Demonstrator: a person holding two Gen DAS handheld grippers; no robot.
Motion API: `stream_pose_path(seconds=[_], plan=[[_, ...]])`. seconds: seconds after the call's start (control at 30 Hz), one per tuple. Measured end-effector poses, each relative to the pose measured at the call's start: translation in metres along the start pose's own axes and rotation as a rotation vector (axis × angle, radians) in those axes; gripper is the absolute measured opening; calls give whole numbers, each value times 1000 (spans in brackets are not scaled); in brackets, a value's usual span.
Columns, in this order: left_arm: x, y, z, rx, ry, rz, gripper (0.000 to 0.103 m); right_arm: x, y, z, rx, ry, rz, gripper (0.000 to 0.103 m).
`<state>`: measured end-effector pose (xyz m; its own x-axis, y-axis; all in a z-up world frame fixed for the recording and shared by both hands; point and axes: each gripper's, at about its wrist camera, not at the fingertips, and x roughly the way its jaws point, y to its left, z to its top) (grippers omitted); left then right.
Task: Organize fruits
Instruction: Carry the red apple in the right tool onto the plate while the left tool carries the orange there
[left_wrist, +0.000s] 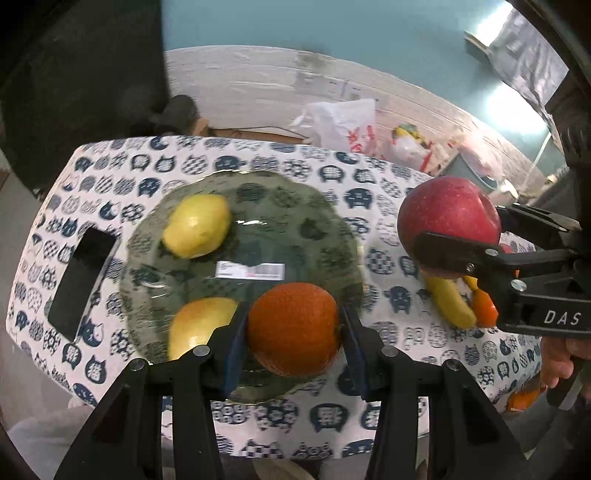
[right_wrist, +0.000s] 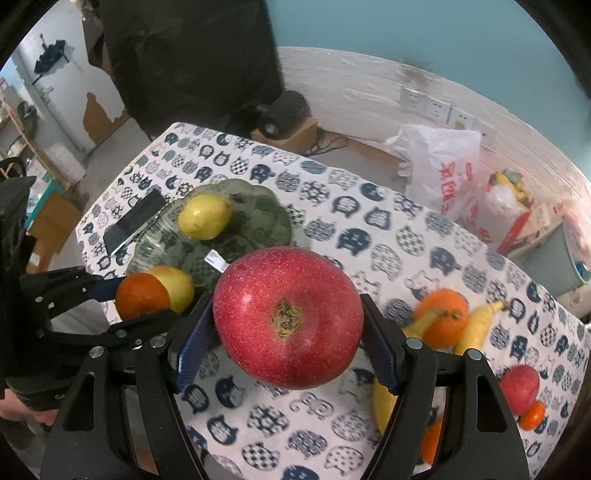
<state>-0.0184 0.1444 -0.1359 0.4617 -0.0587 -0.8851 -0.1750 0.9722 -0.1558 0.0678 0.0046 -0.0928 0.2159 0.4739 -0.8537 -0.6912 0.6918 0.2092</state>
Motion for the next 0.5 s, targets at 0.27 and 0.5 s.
stream_pose_path(seconds=[0.27,0.5], plan=[[7,45,-4,-71,7,36,48,39,29,14,-26,50,30,75],[18,72,-9,-123,28,51,48,70,50,18,-52,102,43,75]])
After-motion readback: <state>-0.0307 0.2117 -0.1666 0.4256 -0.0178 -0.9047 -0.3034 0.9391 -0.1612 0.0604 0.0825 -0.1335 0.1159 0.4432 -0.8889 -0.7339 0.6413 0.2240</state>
